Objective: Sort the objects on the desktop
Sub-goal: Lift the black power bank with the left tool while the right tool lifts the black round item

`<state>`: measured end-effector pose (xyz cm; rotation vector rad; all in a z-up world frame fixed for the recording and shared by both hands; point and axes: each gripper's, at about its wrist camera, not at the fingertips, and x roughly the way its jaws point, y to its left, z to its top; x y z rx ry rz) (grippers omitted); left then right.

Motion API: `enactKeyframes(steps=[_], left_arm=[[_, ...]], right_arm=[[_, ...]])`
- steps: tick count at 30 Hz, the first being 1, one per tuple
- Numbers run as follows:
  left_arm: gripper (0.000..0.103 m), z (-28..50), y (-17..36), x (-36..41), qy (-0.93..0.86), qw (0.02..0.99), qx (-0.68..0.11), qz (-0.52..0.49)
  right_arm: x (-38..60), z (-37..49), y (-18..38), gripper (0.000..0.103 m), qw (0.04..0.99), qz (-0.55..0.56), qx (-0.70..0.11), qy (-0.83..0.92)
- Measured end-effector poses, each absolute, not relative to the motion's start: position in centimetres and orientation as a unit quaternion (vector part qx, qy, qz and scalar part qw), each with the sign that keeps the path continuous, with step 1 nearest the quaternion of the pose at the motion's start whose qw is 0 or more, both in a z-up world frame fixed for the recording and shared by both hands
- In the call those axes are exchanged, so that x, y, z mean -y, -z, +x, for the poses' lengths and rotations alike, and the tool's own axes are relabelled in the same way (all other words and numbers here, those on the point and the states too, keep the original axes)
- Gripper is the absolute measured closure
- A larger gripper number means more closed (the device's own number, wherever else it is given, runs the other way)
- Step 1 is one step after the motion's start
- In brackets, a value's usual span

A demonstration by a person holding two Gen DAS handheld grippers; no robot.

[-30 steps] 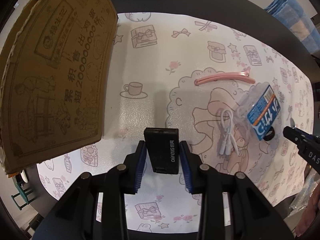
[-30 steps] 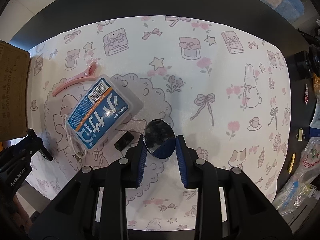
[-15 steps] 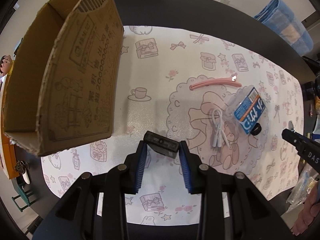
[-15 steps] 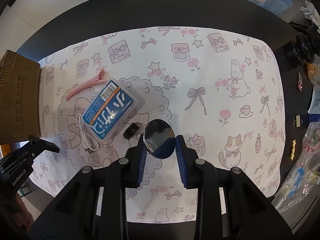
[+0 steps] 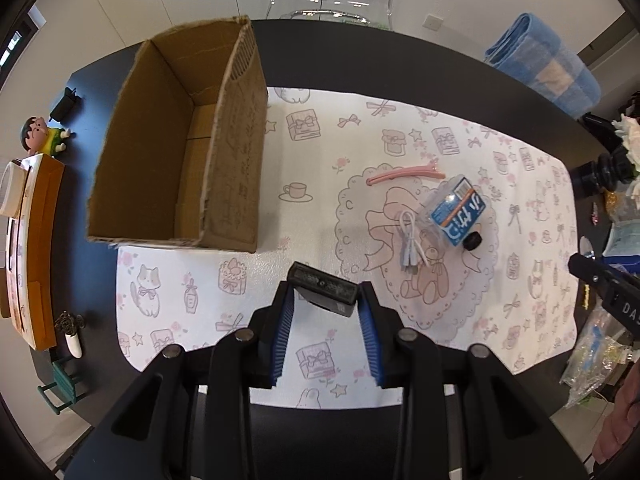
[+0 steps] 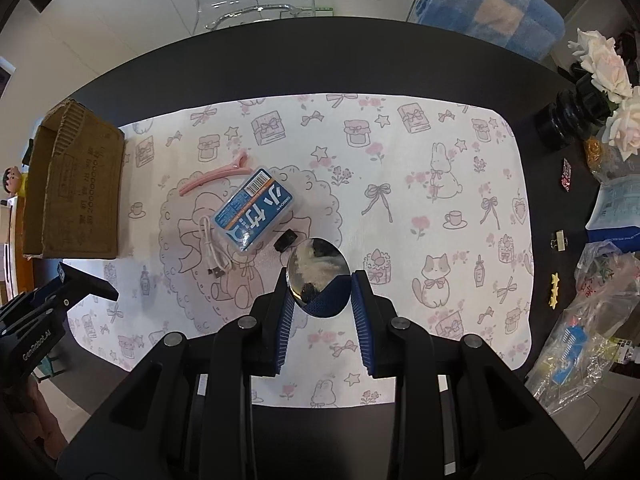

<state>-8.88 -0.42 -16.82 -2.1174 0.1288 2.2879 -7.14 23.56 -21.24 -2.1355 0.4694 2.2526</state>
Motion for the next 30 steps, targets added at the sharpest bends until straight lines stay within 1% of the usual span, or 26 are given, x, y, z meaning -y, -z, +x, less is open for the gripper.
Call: enactKeyframes(steps=[10,19,23,30], left_arm=[[0.071,-6.1,11.5,0.8,-0.749,0.013,-0.069,-0.659],[0.071,-3.4,7.6,2.1,-0.756,0.019,-0.072,-0.65],[0.071,-2.4,5.9,2.5,-0.763,0.019,-0.075,-0.642],[0.071,-2.2,4.6,3.3,-0.771,0.015,-0.066,-0.633]], right_arm=[[-22.7,-3.3,15.2,0.074,-0.005,-0.665,-0.148,-0.732],[-20.8,0.4,10.6,0.074,-0.014,-0.656,-0.156,-0.738],[-20.0,1.6,9.4,0.074,-0.02,-0.648,-0.159,-0.744],[-18.6,2.8,8.0,0.074,-0.023,-0.64,-0.154,-0.752]])
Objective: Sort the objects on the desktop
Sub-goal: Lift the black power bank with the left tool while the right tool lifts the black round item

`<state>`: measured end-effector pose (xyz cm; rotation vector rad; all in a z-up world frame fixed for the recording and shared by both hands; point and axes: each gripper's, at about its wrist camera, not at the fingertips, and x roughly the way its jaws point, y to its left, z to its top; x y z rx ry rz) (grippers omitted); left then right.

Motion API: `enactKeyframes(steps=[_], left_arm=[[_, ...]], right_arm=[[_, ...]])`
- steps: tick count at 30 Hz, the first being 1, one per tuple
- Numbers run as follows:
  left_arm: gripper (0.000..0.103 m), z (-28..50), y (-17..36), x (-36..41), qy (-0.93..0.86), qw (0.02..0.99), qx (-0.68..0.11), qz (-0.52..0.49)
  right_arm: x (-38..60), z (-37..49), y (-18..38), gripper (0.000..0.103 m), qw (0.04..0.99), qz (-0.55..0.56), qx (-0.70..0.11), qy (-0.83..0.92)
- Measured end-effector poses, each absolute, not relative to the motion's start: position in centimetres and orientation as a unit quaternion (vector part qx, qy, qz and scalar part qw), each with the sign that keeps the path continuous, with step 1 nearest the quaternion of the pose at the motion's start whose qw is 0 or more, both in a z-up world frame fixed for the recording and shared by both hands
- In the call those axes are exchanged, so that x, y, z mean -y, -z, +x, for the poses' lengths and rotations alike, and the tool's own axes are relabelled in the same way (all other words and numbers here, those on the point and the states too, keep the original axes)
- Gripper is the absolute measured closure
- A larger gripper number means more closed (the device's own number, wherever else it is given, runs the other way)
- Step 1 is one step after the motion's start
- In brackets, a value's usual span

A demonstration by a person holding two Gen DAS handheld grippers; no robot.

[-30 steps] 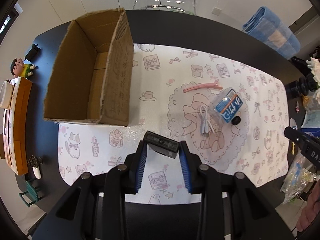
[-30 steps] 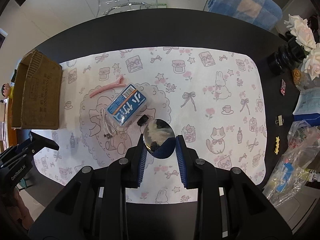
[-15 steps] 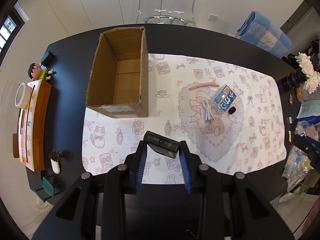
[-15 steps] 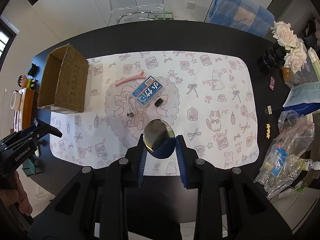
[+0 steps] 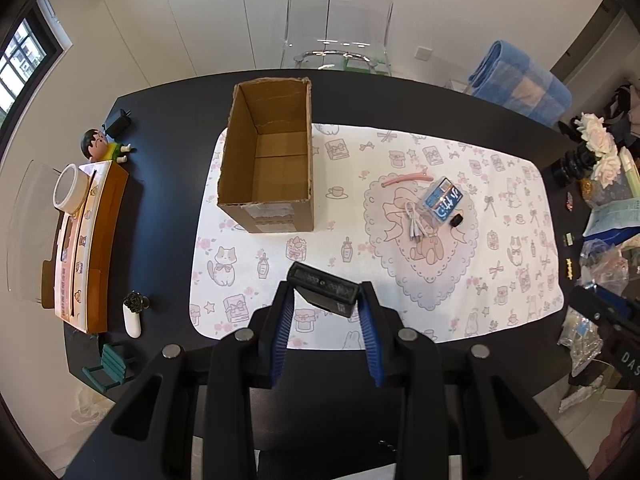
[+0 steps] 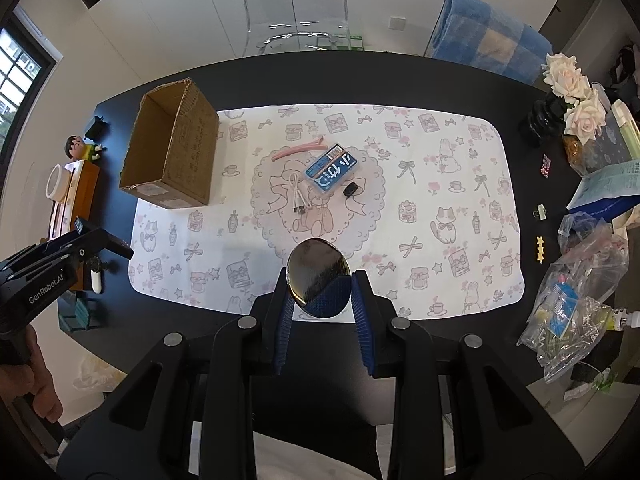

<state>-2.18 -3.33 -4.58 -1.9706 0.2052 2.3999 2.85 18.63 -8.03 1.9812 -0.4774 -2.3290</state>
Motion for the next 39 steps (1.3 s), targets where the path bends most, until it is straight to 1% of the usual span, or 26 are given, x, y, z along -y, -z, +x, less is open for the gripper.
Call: enactKeyframes(steps=[21,39], left_arm=[[0.071,-2.9,3.5,4.9,-0.781,0.009,-0.058,-0.621],[0.071,-6.1,6.3,7.1,-0.77,-0.007,-0.049,-0.636]], right_arm=[[-16.8,2.8,7.9,0.074,0.026,0.636,0.149,0.757],[-12.7,-1.6,9.0,0.074,0.057,0.626,0.124,0.768]])
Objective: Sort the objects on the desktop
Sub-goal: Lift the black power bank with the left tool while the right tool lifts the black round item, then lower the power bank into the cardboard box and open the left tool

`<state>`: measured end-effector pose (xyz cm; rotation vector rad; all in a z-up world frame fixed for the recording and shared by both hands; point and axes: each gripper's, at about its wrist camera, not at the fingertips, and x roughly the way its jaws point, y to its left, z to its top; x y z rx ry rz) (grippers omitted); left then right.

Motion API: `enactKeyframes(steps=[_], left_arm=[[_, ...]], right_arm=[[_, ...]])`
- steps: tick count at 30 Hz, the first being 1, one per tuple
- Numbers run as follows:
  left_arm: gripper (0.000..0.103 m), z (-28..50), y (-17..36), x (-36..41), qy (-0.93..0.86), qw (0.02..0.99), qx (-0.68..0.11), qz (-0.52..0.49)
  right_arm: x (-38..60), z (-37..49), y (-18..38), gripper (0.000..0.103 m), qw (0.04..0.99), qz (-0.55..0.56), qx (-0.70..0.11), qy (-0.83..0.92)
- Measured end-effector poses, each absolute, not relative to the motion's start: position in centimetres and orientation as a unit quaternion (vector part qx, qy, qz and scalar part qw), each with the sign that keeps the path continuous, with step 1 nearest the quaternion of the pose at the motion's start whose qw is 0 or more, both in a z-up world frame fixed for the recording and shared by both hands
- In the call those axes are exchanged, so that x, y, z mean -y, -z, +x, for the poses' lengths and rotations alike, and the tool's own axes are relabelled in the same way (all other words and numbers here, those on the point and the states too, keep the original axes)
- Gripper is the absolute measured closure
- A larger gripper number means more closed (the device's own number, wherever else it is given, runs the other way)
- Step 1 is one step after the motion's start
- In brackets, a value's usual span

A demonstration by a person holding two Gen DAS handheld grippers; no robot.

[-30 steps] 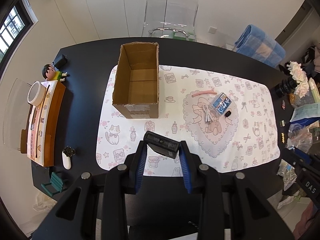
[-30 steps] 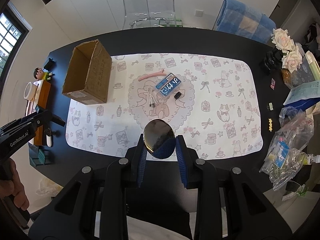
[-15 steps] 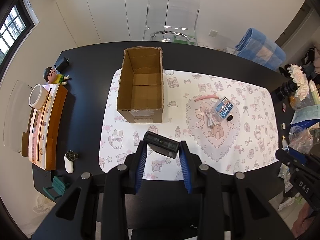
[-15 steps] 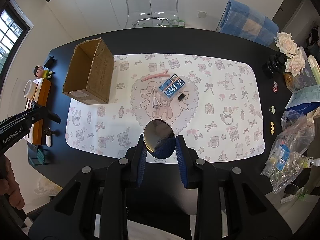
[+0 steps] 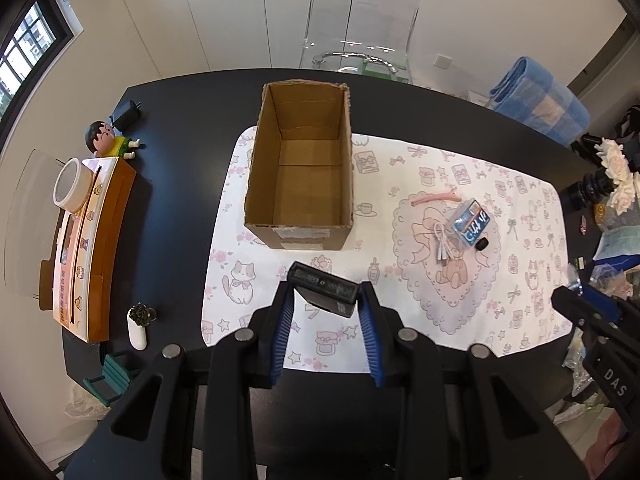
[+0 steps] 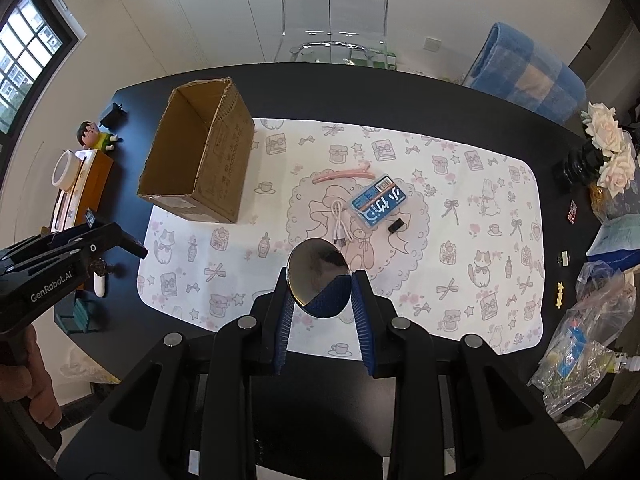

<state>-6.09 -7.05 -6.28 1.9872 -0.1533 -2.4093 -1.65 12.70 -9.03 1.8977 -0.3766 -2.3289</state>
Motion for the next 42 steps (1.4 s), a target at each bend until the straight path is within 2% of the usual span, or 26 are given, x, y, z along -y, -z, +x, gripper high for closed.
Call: enactKeyframes(steps=[26,34,42], left_arm=[[0.071,-16.9,11.5,9.3,0.76,0.024,0.038,0.648],[0.07,-17.6,12.3,9.6,0.753,0.022,0.02,0.657],[0.07,-17.6,11.7,8.7,0.76,0.016,0.043,0.648]], right_arm=[[-10.1,-11.9,10.1,0.074,0.076,0.627,0.123,0.765],[-8.1,-13.0,10.5,0.074,0.086,0.632,0.107,0.763],[-7.6,-14.0,12.4,0.074,0.087,0.643,0.12,0.751]])
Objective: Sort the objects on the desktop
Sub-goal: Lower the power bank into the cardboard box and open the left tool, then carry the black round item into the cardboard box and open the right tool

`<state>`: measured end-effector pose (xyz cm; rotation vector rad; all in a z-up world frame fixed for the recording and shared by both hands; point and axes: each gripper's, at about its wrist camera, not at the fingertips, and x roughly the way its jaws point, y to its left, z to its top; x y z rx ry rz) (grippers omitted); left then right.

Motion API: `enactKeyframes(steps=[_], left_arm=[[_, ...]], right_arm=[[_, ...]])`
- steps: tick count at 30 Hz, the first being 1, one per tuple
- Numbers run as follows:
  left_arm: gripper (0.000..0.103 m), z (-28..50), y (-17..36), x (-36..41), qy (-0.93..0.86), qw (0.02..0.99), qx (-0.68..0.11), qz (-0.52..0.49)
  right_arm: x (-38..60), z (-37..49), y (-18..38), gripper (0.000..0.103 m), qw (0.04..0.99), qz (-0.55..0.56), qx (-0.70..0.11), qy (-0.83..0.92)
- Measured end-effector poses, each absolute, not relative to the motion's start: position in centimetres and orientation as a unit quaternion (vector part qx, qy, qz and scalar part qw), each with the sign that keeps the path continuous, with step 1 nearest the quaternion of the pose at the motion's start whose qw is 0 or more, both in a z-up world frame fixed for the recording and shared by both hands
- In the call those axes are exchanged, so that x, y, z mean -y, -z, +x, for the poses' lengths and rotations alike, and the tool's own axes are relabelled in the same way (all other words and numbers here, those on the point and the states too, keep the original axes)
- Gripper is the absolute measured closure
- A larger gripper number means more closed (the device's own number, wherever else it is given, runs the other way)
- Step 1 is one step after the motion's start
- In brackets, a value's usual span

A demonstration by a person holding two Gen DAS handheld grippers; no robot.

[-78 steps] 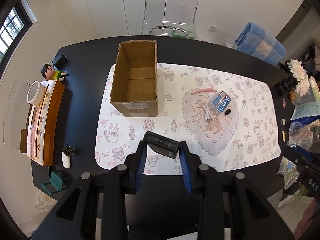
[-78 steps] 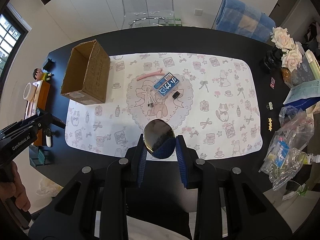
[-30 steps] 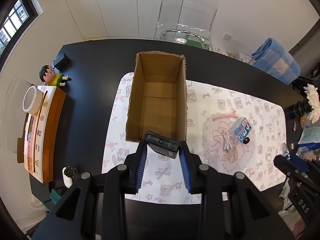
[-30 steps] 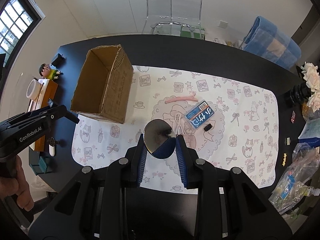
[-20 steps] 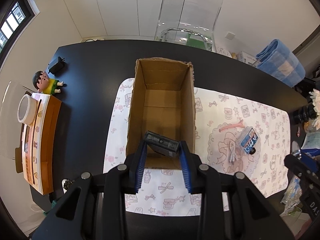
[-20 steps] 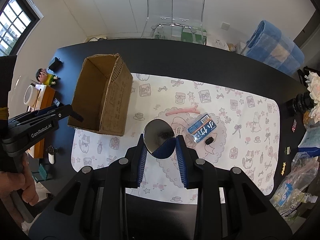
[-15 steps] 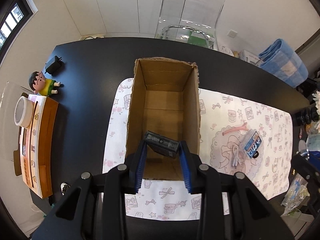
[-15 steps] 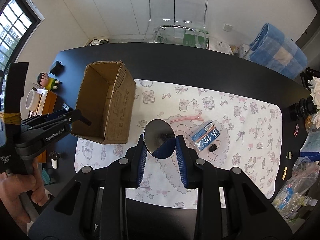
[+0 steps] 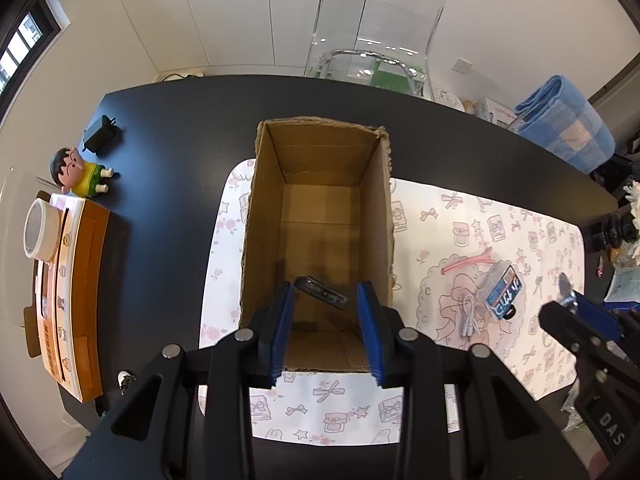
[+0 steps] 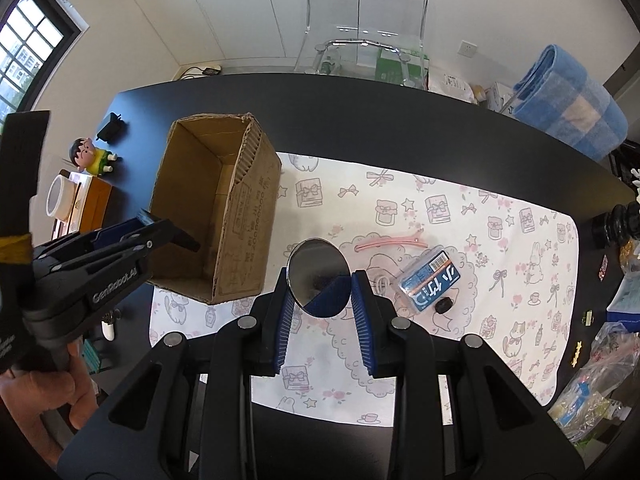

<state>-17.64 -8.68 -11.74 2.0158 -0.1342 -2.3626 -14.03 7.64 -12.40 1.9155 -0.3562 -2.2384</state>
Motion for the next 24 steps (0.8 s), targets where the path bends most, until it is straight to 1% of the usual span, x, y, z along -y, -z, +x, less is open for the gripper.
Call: enactKeyframes(steps=[12,24], left_arm=[[0.07,-18.0,11.3,9.2,0.763,0.023,0.046,0.644],[0.07,-17.7,10.2,12.8,0.765,0.048,0.018,0.641]], right_arm=[[-6.9,-15.6,14.2,0.074,0.087,0.651,0.128,0.743],[-4.6,-16.7,14.9,0.074,0.102,0.656,0.118,0.738]])
